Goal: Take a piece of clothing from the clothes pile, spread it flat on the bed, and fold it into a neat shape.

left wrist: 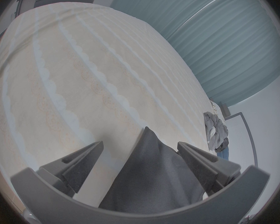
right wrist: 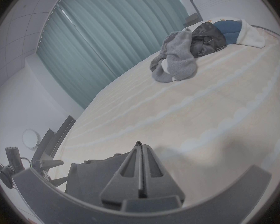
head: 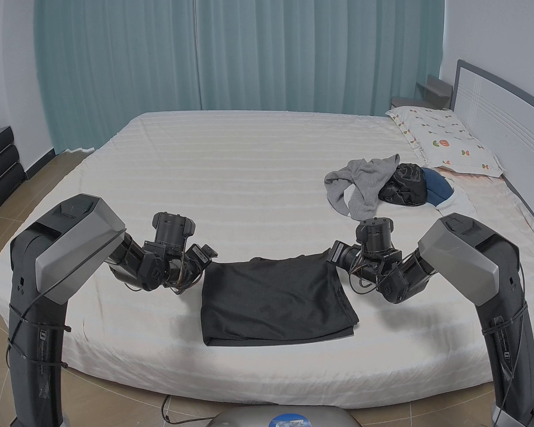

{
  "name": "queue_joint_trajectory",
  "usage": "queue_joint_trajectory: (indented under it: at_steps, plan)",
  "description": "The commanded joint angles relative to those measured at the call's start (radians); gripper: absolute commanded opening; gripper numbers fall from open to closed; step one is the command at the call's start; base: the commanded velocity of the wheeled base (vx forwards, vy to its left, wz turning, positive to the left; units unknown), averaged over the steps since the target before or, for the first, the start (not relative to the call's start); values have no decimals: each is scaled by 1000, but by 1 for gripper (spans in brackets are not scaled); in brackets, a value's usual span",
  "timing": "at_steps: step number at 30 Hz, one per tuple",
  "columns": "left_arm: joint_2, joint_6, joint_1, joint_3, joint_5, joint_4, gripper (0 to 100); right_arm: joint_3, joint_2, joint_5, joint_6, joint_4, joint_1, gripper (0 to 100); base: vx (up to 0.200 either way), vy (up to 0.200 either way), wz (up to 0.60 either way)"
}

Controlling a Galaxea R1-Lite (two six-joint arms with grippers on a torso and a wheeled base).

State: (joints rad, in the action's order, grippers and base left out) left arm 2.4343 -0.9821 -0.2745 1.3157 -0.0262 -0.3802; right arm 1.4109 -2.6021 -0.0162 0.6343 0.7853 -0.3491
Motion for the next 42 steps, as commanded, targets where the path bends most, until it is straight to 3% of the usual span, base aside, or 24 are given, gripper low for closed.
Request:
queue_joint_trajectory:
  at_steps: [1,25,26,35,37,42]
  plan:
    - [9,2,0,8,0,0,100,-7,8,-2,4,3,19,0,0,0,0]
    - [114,19,-26,175,-6,15,100,-18,-1,-1,48,9,22,0,0,0,0]
    - [114,19,-29,175,-6,15,0,-18,-1,-1,48,9,21,0,0,0,0]
    - [129,39,-40,180,-28,11,0,-18,-1,-1,67,9,19,0,0,0,0]
    - [143,37,-38,197,-98,3,0,-16,0,-1,73,9,21,0,0,0,0]
    - [138,20,-37,197,-147,3,0,-15,-3,-1,73,11,22,0,0,0,0]
